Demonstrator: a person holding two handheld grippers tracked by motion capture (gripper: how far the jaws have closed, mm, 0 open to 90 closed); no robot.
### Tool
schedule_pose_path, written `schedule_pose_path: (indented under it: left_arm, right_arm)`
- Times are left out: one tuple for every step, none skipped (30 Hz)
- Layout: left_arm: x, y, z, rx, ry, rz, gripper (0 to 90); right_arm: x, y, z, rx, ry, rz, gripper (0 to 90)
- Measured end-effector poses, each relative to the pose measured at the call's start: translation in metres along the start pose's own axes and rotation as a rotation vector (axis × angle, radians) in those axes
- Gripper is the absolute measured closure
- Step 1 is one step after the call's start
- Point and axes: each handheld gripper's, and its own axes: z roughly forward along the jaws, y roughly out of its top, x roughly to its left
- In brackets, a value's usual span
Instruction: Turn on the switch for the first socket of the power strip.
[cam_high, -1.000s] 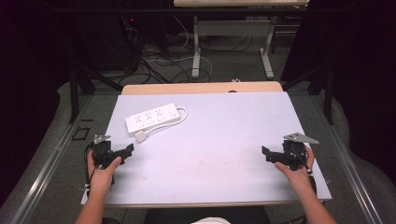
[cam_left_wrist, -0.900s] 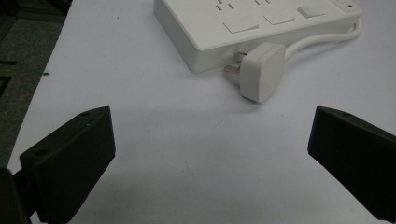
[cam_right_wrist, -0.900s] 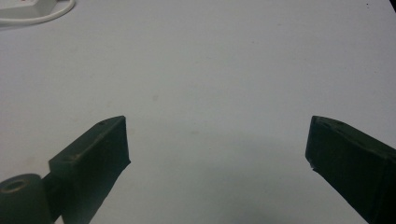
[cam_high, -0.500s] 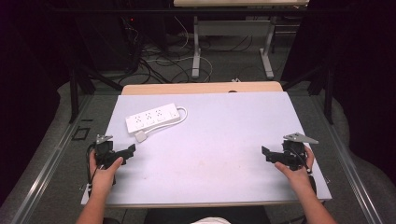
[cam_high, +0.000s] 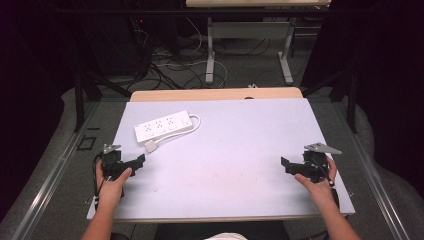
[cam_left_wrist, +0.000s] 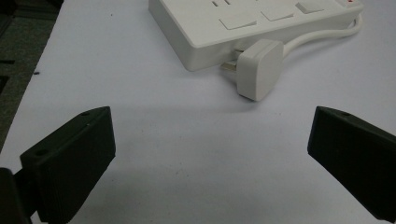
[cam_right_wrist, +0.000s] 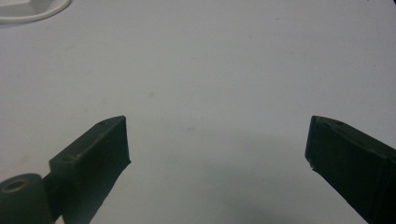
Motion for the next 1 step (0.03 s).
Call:
schedule_pose_path:
  left_arm:
    - [0.0003,-0.0001,0.0001,-0.003,-0.001,-0.002,0.8]
  right_arm:
    - [0.0001,0.0001,0.0,0.001,-0.001,0.002,5.6]
